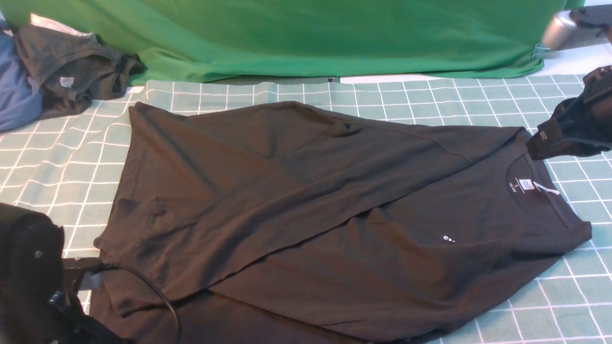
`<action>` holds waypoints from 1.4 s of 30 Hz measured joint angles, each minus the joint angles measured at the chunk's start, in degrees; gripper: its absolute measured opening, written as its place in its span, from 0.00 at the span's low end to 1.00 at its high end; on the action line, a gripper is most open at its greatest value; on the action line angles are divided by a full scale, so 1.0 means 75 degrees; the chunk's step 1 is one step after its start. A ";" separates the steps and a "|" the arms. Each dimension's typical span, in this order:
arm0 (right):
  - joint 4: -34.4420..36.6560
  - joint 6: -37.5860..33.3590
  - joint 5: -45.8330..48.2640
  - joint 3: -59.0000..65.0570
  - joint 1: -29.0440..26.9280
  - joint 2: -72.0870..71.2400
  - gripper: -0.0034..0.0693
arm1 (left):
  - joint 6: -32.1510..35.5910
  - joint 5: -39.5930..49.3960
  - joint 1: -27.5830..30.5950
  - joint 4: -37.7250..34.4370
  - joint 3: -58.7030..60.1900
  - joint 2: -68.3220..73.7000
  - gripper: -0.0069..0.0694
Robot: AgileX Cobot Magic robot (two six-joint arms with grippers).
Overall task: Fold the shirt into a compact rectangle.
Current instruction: 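Grasp the near edge of the shirt at its hem and shoulder corners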
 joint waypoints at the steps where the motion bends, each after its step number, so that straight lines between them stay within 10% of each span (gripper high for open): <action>1: 0.0002 0.0000 0.0061 0.0000 0.0000 0.0000 0.10 | 0.0000 -0.0009 0.0000 -0.0040 0.0000 0.0104 0.65; 9: 0.0017 -0.0368 0.0223 0.0000 0.0000 -0.0009 0.10 | 0.0015 -0.0440 0.0000 -0.0445 0.0085 0.0458 0.57; 16: 0.0065 -0.1581 0.1389 -0.0008 0.0051 -0.0009 0.10 | 0.0024 -0.0511 0.0000 -0.0596 0.0085 0.0410 0.14; 27: 0.0034 -0.2499 0.1224 0.0438 0.2102 0.0065 0.13 | -0.0113 0.0143 0.0000 -0.0071 0.0115 -0.1356 0.11; 38: -0.1625 -0.2242 -0.1887 0.2646 0.4822 0.0961 0.83 | -0.0109 0.0440 0.0000 0.0116 0.0150 -0.2082 0.11; 42: -0.2261 -0.1862 -0.2866 0.3057 0.5017 0.1415 0.82 | -0.0054 0.0440 0.0000 0.0116 0.0150 -0.2082 0.11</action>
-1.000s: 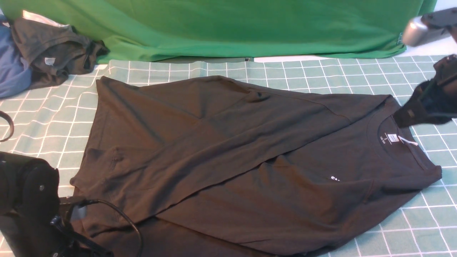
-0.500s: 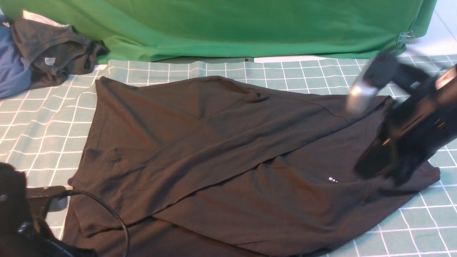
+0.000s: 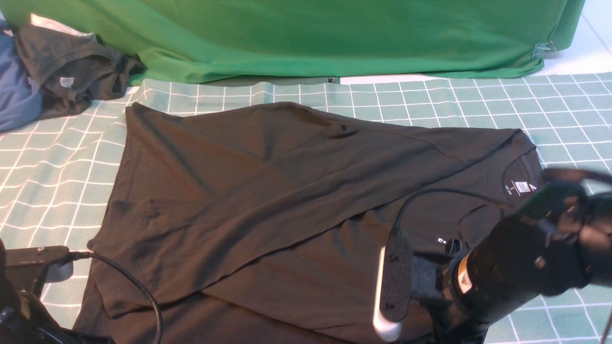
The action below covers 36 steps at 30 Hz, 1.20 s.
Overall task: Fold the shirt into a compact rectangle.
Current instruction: 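Grasp the near edge of the shirt at its hem and shoulder corners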
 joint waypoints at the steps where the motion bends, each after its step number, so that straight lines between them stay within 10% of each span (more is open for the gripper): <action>1: -0.0038 0.0082 -0.0104 0.0026 0.0000 0.0092 0.81 | 0.0000 -0.0007 0.0000 -0.0007 0.0000 0.0000 0.11; 10: -0.0177 0.0358 -0.0733 0.0051 0.0025 0.0266 0.70 | 0.0051 -0.0032 0.0000 -0.0146 0.0006 0.0000 0.11; 19: -0.0226 0.0222 -0.0677 0.0051 0.0039 0.0257 0.13 | 0.0051 0.0012 0.0000 -0.0146 0.0006 -0.0212 0.11; 36: -0.0808 0.0441 0.0431 -0.0481 -0.0076 -0.1446 0.10 | -0.0309 0.0383 0.0045 -0.0029 -0.2427 -0.1083 0.11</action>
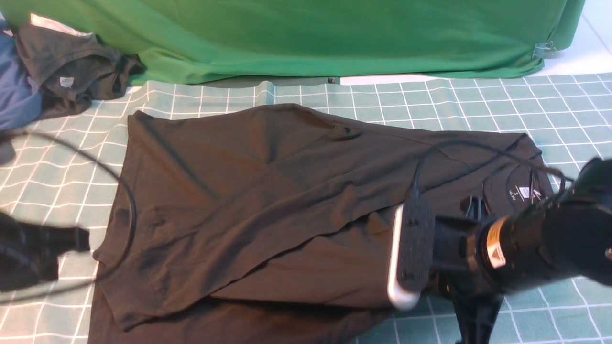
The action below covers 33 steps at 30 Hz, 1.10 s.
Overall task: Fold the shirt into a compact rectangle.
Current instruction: 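Grasp the near edge of the shirt at its hem and shoulder corners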
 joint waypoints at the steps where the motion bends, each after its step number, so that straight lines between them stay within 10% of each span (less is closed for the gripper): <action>1: -0.0034 0.0035 0.0057 -0.0128 -0.0069 0.0007 0.10 | 0.0104 0.0035 0.0019 -0.0045 -0.0089 0.0113 0.11; 16: 0.0541 0.0080 0.0595 -0.0300 -0.0235 0.0377 0.10 | 0.0791 0.0261 -0.0123 -0.1710 0.2187 0.2495 0.15; 28: 0.0612 -0.0061 0.0605 -0.0300 -0.0239 0.0384 0.10 | 0.0247 -0.0543 -0.0147 -0.1213 0.2574 0.2606 0.67; 33: 0.0618 -0.0090 0.0566 -0.0300 -0.0239 0.0384 0.10 | 0.0210 -0.0816 -0.0147 -0.1160 0.2589 0.2627 0.70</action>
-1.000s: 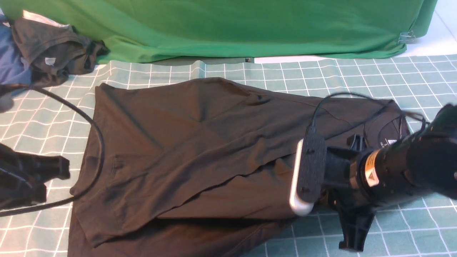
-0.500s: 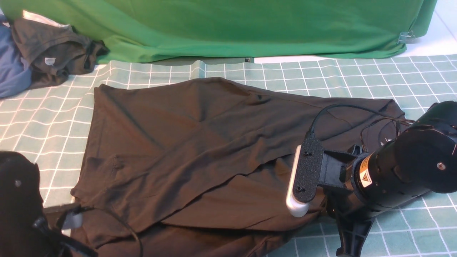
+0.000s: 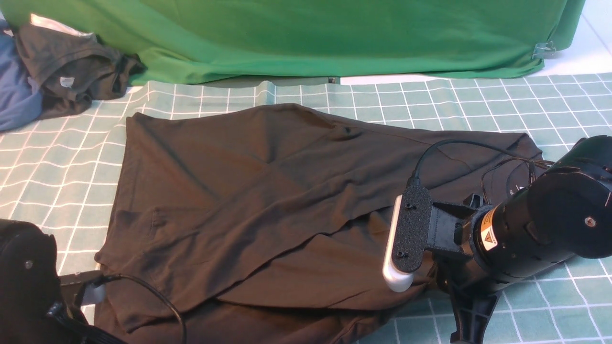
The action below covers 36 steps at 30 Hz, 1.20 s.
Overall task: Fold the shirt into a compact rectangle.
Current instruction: 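Grasp the near edge of the shirt at its hem and shoulder corners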
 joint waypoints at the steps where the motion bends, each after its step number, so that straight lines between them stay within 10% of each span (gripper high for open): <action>1: 0.0000 0.0000 0.0000 0.0000 0.0000 0.0000 0.10 | -0.0017 -0.0027 0.0000 0.0000 0.0000 0.0037 0.70; 11: 0.0003 -0.0027 0.0000 0.0000 0.0000 0.0000 0.10 | -0.0180 -0.0009 0.0000 -0.0208 -0.0102 0.1204 0.55; 18: 0.0011 -0.0029 0.0000 0.0000 0.0000 0.0000 0.10 | 0.0187 -0.0043 -0.0007 -0.0432 -0.0163 0.1267 0.14; 36: 0.0014 -0.0163 0.0002 0.0000 0.0000 0.0003 0.10 | -0.0398 0.0868 0.0181 0.0628 -0.2228 -0.1132 0.10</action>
